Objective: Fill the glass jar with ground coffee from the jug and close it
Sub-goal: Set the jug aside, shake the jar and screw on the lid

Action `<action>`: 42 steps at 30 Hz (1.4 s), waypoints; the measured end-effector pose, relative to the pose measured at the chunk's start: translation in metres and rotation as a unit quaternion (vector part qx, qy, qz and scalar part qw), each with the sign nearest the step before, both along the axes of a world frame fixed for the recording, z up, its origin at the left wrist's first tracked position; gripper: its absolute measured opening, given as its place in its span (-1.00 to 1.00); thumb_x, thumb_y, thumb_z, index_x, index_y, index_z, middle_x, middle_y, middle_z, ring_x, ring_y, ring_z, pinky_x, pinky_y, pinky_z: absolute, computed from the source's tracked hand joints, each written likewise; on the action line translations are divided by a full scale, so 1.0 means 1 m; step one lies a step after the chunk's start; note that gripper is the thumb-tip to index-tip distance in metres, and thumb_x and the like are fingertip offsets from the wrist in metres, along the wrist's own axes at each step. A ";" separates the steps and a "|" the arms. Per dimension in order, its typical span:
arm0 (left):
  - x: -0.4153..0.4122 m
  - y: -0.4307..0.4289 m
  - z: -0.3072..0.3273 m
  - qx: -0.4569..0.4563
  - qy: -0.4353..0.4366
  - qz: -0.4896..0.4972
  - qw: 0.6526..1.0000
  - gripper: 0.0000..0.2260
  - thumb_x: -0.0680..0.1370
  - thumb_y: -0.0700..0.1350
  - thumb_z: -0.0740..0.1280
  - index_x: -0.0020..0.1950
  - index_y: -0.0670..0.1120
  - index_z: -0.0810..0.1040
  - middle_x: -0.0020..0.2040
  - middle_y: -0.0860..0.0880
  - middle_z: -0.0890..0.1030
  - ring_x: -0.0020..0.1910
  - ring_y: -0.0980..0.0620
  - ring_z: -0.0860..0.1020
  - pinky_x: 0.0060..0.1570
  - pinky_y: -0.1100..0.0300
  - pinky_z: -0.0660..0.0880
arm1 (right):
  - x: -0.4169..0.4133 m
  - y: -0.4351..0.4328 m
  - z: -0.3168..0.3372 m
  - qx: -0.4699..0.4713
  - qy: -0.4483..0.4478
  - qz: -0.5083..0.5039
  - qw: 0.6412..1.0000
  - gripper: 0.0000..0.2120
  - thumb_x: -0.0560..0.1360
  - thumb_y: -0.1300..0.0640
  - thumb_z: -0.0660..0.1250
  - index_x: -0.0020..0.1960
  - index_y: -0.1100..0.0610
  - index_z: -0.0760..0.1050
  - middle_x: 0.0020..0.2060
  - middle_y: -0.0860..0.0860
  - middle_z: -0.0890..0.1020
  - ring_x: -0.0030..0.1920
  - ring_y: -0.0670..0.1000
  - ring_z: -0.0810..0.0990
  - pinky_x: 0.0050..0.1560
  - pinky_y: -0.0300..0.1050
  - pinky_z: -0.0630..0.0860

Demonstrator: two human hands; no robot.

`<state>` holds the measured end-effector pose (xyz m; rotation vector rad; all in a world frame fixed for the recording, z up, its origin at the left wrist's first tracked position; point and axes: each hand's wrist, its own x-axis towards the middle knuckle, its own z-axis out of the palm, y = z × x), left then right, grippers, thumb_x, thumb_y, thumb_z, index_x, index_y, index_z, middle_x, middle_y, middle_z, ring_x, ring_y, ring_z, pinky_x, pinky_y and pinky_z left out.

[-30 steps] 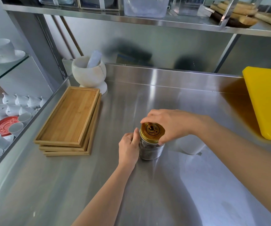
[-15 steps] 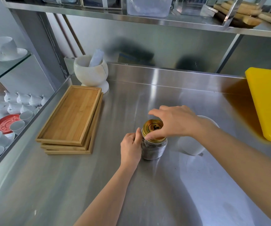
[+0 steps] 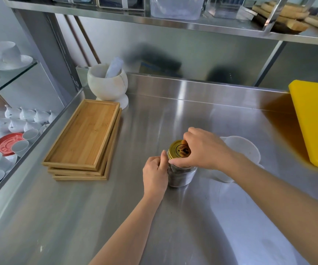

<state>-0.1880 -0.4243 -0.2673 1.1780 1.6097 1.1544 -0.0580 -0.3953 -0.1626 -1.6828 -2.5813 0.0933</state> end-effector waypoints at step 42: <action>0.004 0.000 0.007 -0.016 0.026 0.043 0.999 -0.50 0.57 0.12 0.18 -0.51 -0.08 0.22 -0.47 -0.01 0.31 -0.44 0.02 0.26 -0.37 0.06 0.19 | 0.006 -0.034 -0.032 -0.045 0.305 -0.077 0.948 -0.32 0.24 -0.11 0.52 0.22 0.04 0.27 0.00 -0.11 0.40 -0.03 -0.21 0.18 0.15 0.02 0.40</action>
